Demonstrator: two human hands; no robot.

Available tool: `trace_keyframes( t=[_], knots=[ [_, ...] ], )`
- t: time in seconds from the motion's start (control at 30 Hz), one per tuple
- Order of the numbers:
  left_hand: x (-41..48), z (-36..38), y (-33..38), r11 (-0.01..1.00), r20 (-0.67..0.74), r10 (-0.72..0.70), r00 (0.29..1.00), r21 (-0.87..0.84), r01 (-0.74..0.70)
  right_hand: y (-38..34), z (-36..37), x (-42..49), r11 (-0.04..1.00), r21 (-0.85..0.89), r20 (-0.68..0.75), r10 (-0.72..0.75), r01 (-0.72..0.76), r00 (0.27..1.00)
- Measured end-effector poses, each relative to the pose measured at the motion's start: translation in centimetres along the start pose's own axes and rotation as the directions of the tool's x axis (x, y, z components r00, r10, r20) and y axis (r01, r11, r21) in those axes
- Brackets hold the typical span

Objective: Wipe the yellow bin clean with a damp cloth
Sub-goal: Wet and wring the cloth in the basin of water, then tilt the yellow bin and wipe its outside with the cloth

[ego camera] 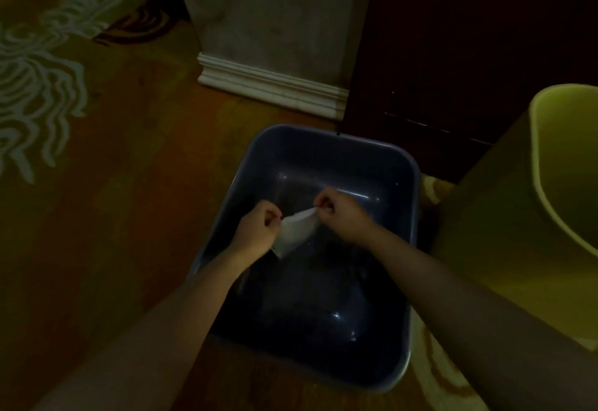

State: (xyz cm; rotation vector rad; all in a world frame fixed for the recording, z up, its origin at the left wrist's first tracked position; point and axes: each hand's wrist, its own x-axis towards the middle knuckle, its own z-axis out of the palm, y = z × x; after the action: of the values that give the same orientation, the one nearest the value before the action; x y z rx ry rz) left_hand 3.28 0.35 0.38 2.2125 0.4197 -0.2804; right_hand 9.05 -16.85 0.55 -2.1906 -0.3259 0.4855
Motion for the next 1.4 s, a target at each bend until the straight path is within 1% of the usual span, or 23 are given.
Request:
trace_keyframes(
  t=[0.1,0.17,0.23,0.3,0.37,0.4,0.5,0.57,0.67,0.73,0.8,0.87,0.9,0.97,1.0,1.03,1.07,1.1,1.13,1.2,1.23,1.3,1.4],
  knots=[
    [-0.2,-0.9,1.7,0.985,-0.028,-0.015,0.999,-0.175,0.01,-0.8,-1.8,-0.3,1.0,0.018,0.022,0.007,-0.008,1.0],
    [-0.8,-1.5,2.7,0.973,0.038,0.038,0.999,-0.229,-0.028,-1.5,-3.0,-1.0,1.0,-0.017,0.052,-0.009,0.01,0.999],
    [-1.8,-2.0,3.4,0.975,0.122,0.145,0.982,-0.184,-0.121,-2.3,-4.2,-2.3,0.999,-0.035,0.074,-0.025,0.027,0.997],
    [-2.6,-2.4,4.3,0.972,0.16,0.228,0.96,-0.09,-0.216,-3.4,-5.5,-3.9,0.995,-0.089,0.087,-0.032,0.04,0.996],
    [-3.3,-2.8,5.7,0.957,0.161,0.291,0.943,-0.036,-0.289,-4.5,-6.8,-5.9,0.99,-0.132,0.05,-0.039,0.045,0.998],
    [-3.8,-3.0,6.7,0.947,0.167,0.321,0.932,-0.036,-0.319,-5.0,-7.5,-7.1,0.992,-0.116,0.01,-0.046,0.047,0.999],
    [-5.4,-3.6,9.8,0.917,0.227,0.399,0.889,-0.131,-0.378,-6.4,-9.0,-11.7,0.999,0.047,-0.118,-0.021,0.027,0.993],
    [-6.8,-3.6,12.1,0.885,0.289,0.463,0.838,-0.204,-0.419,-6.9,-9.8,-15.1,0.984,0.174,-0.18,-0.013,0.045,0.984],
    [-9.0,-2.9,15.4,0.83,0.385,0.557,0.736,-0.231,-0.508,-7.2,-10.9,-19.9,0.973,0.217,-0.295,-0.015,0.083,0.955],
    [-10.2,-2.4,17.2,0.791,0.434,0.596,0.675,-0.174,-0.586,-7.1,-11.5,-22.7,0.951,0.294,-0.372,0.025,0.093,0.928],
    [-11.4,-1.4,19.2,0.728,0.459,0.634,0.623,-0.08,-0.681,-6.6,-12.3,-25.8,0.918,0.388,-0.424,0.093,0.088,0.901],
    [-12.8,-0.7,21.0,0.619,0.373,0.718,0.588,0.045,-0.784,-6.1,-12.9,-28.2,0.885,0.461,-0.44,0.168,0.061,0.882],
    [-13.8,0.1,22.1,0.551,0.299,0.782,0.547,0.078,-0.831,-5.6,-13.4,-29.4,0.876,0.48,-0.459,0.205,0.047,0.865],
    [-15.7,1.6,24.4,0.41,0.172,0.891,0.42,0.094,-0.907,-4.8,-14.3,-31.2,0.858,0.512,-0.489,0.258,0.034,0.833],
    [-16.4,2.6,25.5,0.338,0.151,0.924,0.352,0.108,-0.935,-4.4,-14.7,-32.0,0.85,0.526,-0.503,0.283,0.03,0.817],
    [-17.1,3.8,26.5,0.275,0.167,0.941,0.296,0.138,-0.951,-4.0,-15.0,-32.7,0.848,0.53,-0.519,0.306,0.019,0.798],
    [-17.6,5.1,27.4,0.227,0.221,0.939,0.263,0.175,-0.958,-3.7,-15.3,-33.2,0.851,0.525,-0.539,0.335,-0.004,0.773],
    [-17.8,6.5,28.1,0.202,0.3,0.918,0.26,0.212,-0.956,-3.3,-15.5,-33.7,0.854,0.52,-0.561,0.367,-0.029,0.742],
    [-17.7,7.9,28.7,0.192,0.389,0.877,0.283,0.255,-0.948,-2.9,-15.7,-34.1,0.851,0.523,-0.584,0.397,-0.045,0.708],
    [-17.0,10.2,29.7,0.192,0.553,0.753,0.356,0.334,-0.923,-2.2,-15.9,-34.8,0.831,0.554,-0.616,0.451,-0.052,0.646],
    [-16.7,11.2,30.1,0.208,0.601,0.702,0.382,0.34,-0.917,-1.9,-16.0,-35.0,0.823,0.566,-0.63,0.472,-0.052,0.617],
    [-15.9,12.4,30.7,0.261,0.63,0.665,0.401,0.307,-0.915,-1.4,-16.2,-35.4,0.812,0.581,-0.656,0.509,-0.057,0.557],
    [-15.2,12.6,32.0,0.321,0.577,0.694,0.431,0.288,-0.902,-0.8,-16.4,-35.9,0.804,0.592,-0.703,0.546,-0.051,0.455]
  ],
)
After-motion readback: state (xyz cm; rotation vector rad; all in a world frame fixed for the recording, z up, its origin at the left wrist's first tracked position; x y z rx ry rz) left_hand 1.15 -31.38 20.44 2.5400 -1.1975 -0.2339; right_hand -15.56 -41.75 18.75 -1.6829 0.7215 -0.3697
